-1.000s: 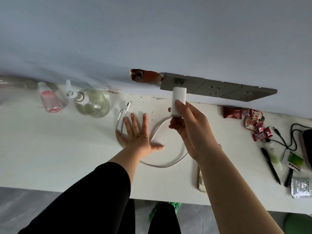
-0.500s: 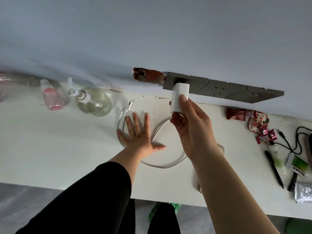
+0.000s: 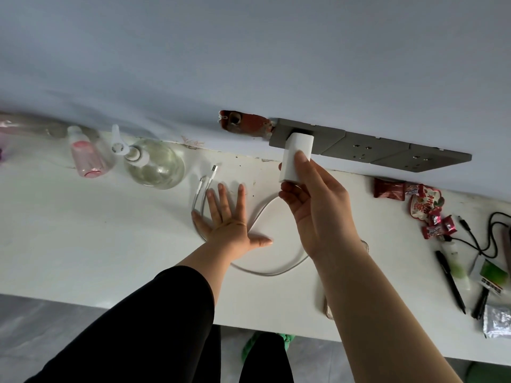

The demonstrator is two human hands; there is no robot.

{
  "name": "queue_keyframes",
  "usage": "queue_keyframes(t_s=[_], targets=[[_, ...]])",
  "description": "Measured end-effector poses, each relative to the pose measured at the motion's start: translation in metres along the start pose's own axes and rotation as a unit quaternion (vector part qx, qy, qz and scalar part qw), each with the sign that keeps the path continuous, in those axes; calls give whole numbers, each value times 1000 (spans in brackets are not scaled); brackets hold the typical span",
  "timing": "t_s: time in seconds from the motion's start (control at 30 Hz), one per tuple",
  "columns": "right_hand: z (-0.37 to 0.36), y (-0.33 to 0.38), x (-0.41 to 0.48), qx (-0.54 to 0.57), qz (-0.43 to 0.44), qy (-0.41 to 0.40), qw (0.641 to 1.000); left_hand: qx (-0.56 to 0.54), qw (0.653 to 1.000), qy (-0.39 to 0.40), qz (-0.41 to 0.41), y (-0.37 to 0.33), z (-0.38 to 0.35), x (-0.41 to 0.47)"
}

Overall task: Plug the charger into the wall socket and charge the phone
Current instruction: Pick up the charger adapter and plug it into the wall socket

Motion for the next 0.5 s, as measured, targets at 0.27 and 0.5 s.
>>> queue_keyframes(t_s=[0.27, 0.5], targets=[[-1, 8, 3, -34, -30, -31, 999, -1, 1000, 0, -3, 0, -1, -1], [-1, 5, 3, -20, -40, -22, 999, -1, 1000, 2, -4, 0, -1, 0]])
Point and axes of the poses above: each hand's wrist, its own x-axis towards the middle knuckle, its own z-axis out of the back of the hand, y = z × x, the point moved 7 cm from there along x, towards the middle knuckle, and after that the axes turned 2 degrees about z, right-handed, at the moved point
